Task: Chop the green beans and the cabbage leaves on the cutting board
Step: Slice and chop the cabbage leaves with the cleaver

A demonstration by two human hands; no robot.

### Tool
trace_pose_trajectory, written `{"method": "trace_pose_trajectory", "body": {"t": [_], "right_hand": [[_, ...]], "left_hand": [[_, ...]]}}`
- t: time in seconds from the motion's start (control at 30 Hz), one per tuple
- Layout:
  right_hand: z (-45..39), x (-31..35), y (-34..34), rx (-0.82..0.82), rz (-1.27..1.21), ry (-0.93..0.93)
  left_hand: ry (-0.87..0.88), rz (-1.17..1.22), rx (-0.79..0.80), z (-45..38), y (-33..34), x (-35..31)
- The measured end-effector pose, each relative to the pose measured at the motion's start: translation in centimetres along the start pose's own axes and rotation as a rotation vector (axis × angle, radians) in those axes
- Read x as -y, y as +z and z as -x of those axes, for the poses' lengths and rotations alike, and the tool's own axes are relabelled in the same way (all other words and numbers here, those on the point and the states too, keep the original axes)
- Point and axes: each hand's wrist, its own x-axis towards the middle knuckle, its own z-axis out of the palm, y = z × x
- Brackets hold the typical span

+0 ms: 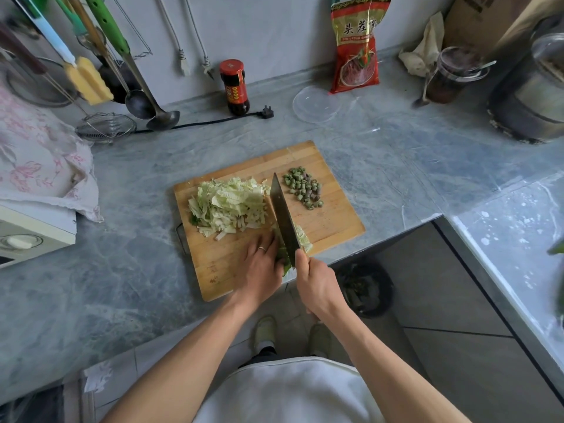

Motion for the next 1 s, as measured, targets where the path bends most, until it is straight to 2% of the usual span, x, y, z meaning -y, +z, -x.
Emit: {"method": "trace_pose_trajectory", "body": {"t": [0.1, 0.3, 0.53, 0.73, 0.83, 1.0], "right_hand": [[-0.5, 0.3, -0.3, -0.015, 0.004, -0.029], [-1.0, -0.2, -0.4, -0.035, 0.051, -0.024], [-1.3, -0.4, -2.0, -0.046, 0.024, 0.003], [0.0, -0.8, -1.7, -0.043, -0.039, 0.031], [0.7, -0.5, -1.4, -0.022, -0.053, 0.039], [1.2, -0.5, -0.1, -0.015, -0.032, 0.029]], "left_hand": [[-0.022, -0.001, 0.037, -0.2, 0.0, 0.2], [0.045, -0.056, 0.089, -0.9, -0.7, 1.0], [0.097, -0.006, 0.017, -1.3, -1.2, 0.9], [0.175, 0.111, -0.159, -1.2, -1.2, 1.2], [0.204, 0.033, -0.088, -0.8, -0.7, 2.3], [0.112, -0.083, 0.010, -0.2, -0.7, 2.1]]}}
